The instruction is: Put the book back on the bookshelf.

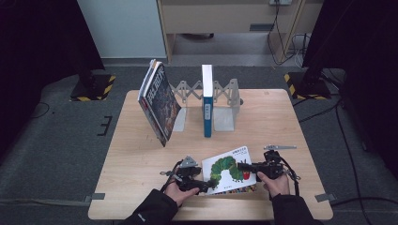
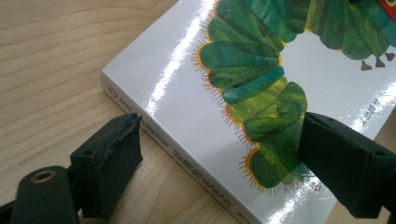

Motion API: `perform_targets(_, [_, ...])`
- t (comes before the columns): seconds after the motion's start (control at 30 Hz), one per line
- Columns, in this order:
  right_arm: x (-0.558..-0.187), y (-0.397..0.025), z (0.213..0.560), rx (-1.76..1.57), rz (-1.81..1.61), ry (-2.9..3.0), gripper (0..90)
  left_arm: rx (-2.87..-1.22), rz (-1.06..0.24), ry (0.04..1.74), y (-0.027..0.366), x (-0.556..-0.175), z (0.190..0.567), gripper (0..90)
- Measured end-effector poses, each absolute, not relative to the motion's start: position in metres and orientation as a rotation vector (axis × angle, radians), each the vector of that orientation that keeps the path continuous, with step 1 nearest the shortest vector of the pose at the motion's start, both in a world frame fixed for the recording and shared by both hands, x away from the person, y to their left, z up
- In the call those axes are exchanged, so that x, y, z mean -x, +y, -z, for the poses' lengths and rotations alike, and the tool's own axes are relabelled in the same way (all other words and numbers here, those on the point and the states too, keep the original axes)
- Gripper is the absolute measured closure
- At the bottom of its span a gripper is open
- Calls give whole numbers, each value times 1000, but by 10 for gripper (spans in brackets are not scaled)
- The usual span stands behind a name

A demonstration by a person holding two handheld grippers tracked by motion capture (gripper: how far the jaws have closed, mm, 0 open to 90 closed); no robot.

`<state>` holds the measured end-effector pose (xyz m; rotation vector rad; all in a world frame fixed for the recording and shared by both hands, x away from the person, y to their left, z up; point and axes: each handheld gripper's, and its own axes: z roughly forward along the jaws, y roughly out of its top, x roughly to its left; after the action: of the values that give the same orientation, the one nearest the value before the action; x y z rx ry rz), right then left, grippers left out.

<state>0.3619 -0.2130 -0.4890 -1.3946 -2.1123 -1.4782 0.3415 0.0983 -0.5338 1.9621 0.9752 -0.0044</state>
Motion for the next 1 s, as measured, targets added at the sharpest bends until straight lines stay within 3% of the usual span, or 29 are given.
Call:
perform_targets(0.33, [-357, -218, 479, 1299, 1619, -2096, 860, -1954, 65, 938, 95, -340, 537, 65])
perform_targets(0.57, [-358, -219, 482, 1328, 1606, -2119, 832, -1932, 77, 928, 93, -341, 538, 70])
perform_targets(1.0, [-360, -202, 493, 1444, 1386, -2445, 522, -1934, 66, 924, 93, -341, 539, 76])
